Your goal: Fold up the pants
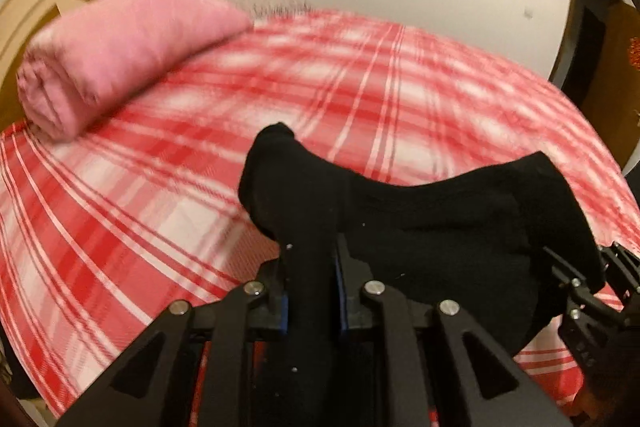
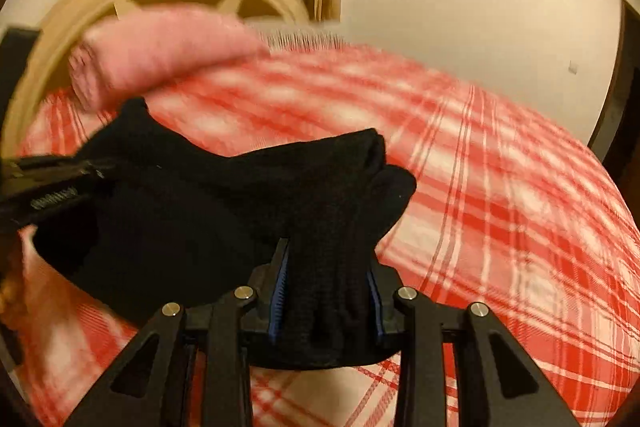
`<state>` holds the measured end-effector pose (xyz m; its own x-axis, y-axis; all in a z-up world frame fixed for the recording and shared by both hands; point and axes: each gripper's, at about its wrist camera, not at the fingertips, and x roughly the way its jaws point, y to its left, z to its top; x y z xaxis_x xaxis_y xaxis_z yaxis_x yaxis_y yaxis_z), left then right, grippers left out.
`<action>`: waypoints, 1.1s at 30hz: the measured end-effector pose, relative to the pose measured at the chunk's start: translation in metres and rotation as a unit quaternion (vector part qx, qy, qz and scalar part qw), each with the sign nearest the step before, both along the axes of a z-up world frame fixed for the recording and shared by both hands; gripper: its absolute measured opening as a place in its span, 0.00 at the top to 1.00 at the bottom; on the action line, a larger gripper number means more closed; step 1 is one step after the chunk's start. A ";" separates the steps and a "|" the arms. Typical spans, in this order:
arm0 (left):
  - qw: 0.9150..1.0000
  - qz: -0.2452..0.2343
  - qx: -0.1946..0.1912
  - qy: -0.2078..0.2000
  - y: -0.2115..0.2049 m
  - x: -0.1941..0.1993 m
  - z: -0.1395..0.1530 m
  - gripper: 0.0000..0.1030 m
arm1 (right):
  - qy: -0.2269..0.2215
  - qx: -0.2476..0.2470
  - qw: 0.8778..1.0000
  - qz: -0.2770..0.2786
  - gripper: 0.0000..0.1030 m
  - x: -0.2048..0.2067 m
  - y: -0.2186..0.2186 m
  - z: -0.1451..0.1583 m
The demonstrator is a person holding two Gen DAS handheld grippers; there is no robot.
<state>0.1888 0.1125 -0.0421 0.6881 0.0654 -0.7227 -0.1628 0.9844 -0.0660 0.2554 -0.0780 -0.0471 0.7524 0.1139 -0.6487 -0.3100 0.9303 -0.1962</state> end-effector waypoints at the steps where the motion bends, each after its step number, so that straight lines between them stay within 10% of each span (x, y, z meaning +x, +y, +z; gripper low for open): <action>1: 1.000 0.001 0.002 0.004 -0.001 0.001 -0.006 0.76 | 0.006 -0.005 1.000 -0.002 0.67 0.001 -0.001 -0.007; 18: 0.999 0.027 -0.009 0.036 0.053 -0.026 0.000 0.05 | 0.014 0.147 0.988 -0.051 0.48 -0.014 -0.066 0.006; 22: 0.996 0.085 -0.025 0.015 0.088 -0.056 0.007 0.04 | -0.022 0.165 0.981 -0.104 0.48 -0.040 -0.081 0.018; 27: 0.996 0.091 -0.020 0.011 0.082 -0.072 0.005 0.05 | -0.040 0.102 0.993 -0.037 0.57 -0.064 -0.028 0.015; 33: 0.997 0.062 0.011 0.034 0.038 -0.064 -0.012 0.06 | 0.028 0.087 0.995 -0.029 0.59 -0.054 -0.006 -0.013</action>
